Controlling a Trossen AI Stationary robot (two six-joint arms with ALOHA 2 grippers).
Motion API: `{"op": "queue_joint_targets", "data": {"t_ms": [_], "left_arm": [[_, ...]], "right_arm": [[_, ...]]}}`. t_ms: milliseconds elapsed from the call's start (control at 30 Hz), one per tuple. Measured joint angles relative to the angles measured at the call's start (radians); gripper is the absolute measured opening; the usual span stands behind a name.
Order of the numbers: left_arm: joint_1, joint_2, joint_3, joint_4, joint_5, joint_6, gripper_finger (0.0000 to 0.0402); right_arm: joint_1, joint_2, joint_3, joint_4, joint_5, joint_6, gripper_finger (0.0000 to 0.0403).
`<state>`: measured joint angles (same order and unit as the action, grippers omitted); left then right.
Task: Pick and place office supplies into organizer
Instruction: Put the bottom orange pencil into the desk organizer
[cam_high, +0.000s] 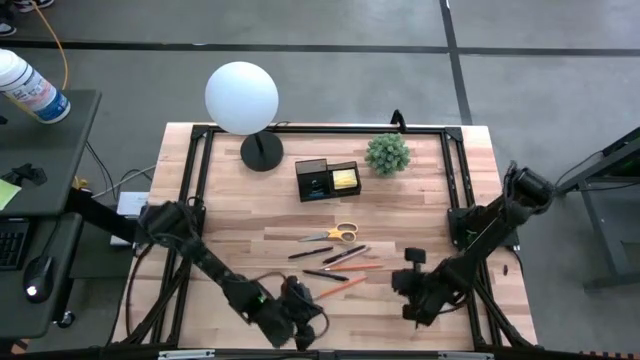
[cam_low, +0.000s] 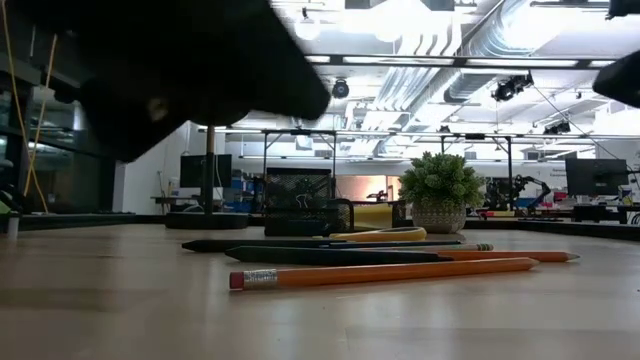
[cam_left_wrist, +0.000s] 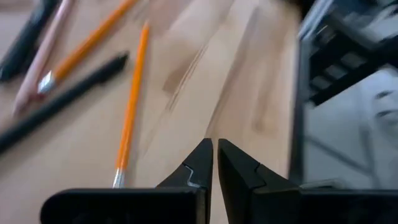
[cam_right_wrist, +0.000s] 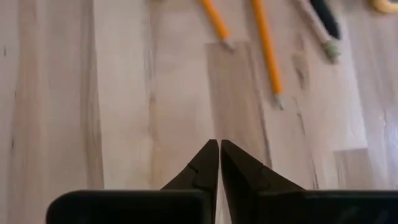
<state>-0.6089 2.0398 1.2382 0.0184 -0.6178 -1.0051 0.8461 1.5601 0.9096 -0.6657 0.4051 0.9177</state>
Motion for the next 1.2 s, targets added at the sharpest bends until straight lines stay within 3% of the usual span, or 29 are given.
{"op": "queue_joint_targets", "data": {"t_ms": [200, 300, 500, 867, 1200], "left_arm": [[-0.044, 0.066, 0.147, -0.471, -0.081, -0.324, 0.0014], [-0.062, 0.068, 0.154, -0.571, -0.123, -0.437, 0.0014], [-0.059, 0.068, 0.154, -0.534, -0.093, -0.382, 0.0014], [-0.059, 0.103, 0.153, -0.492, -0.095, -0.296, 0.0018], [-0.044, 0.107, 0.154, -0.464, -0.097, -0.282, 0.0121]], "right_arm": [[0.028, -0.195, -0.185, 0.126, 0.058, 0.049, 0.0016], [0.028, -0.265, -0.244, 0.177, 0.085, 0.032, 0.0015], [0.014, -0.316, -0.264, 0.219, 0.189, -0.074, 0.0017], [-0.067, -0.317, -0.264, 0.379, 0.216, -0.244, 0.0019], [-0.087, -0.316, -0.264, 0.402, 0.202, -0.246, 0.0023]]}}
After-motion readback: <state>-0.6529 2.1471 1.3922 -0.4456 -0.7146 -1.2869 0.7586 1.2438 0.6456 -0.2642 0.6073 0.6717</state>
